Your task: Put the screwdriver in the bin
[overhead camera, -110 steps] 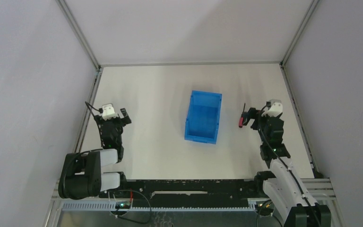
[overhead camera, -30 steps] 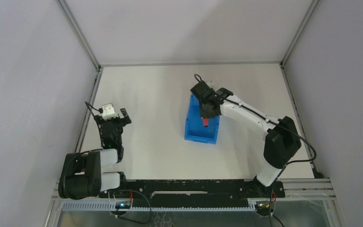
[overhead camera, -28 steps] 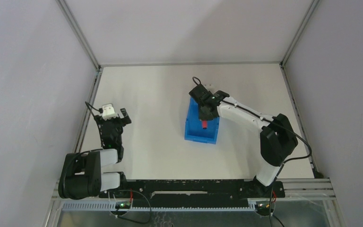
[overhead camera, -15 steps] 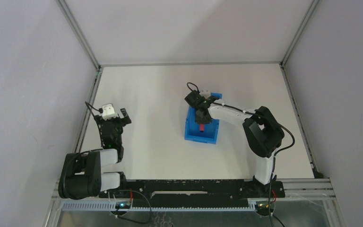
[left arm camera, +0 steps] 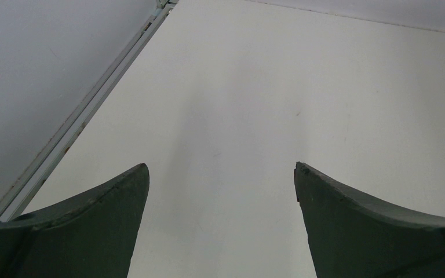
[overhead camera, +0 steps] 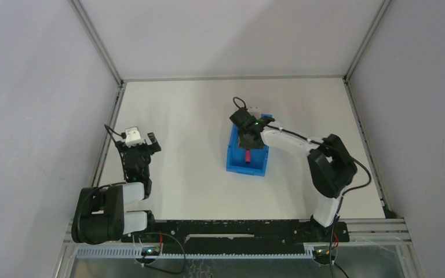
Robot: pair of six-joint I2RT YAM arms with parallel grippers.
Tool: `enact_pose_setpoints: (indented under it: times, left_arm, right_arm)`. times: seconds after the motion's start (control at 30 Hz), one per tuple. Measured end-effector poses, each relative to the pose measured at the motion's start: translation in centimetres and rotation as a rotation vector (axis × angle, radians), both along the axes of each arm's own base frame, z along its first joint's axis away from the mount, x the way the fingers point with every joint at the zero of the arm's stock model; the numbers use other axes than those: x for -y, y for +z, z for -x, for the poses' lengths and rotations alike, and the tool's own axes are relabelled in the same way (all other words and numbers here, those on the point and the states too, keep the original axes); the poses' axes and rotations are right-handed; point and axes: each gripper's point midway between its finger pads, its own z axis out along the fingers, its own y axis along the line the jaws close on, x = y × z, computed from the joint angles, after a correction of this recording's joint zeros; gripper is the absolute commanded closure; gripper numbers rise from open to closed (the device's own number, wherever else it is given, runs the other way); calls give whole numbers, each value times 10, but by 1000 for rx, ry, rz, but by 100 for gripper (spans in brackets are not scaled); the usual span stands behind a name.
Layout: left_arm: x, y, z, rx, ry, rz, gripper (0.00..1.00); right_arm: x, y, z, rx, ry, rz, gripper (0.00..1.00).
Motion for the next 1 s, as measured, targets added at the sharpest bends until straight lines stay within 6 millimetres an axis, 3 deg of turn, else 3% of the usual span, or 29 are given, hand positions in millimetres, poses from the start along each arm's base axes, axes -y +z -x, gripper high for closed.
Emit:
enact_pose_setpoints:
  times: [0.17, 0.23, 0.27, 0.3, 0.4, 0.5, 0.63, 0.7, 0.83, 1.0]
  left_arm:
    - [0, 0, 0, 0, 0, 0, 0]
    - [0, 0, 0, 0, 0, 0, 0]
    - [0, 0, 0, 0, 0, 0, 0]
    - [0, 0, 0, 0, 0, 0, 0]
    - [0, 0, 0, 0, 0, 0, 0]
    - [0, 0, 0, 0, 0, 0, 0]
    - [0, 0, 0, 0, 0, 0, 0]
    - [0, 0, 0, 0, 0, 0, 0]
    - [0, 0, 0, 0, 0, 0, 0]
    - [0, 0, 0, 0, 0, 0, 0]
  right_arm:
    - [5, 81, -4, 173, 31, -109, 27]
    - [14, 112, -4, 243, 39, -139, 10]
    - [21, 126, -5, 275, 38, -147, 2]
    - [28, 135, -6, 296, 29, -152, 1]
    - [73, 161, -14, 365, -27, -131, 0]
    - [134, 165, -14, 396, -127, -80, 0]
    - [207, 159, 1, 388, -257, -13, 0]
    - [232, 158, 7, 379, -310, 9, 0]
    - [255, 153, 14, 363, -351, 44, 0]
    - [254, 137, 21, 349, -328, 38, 0]
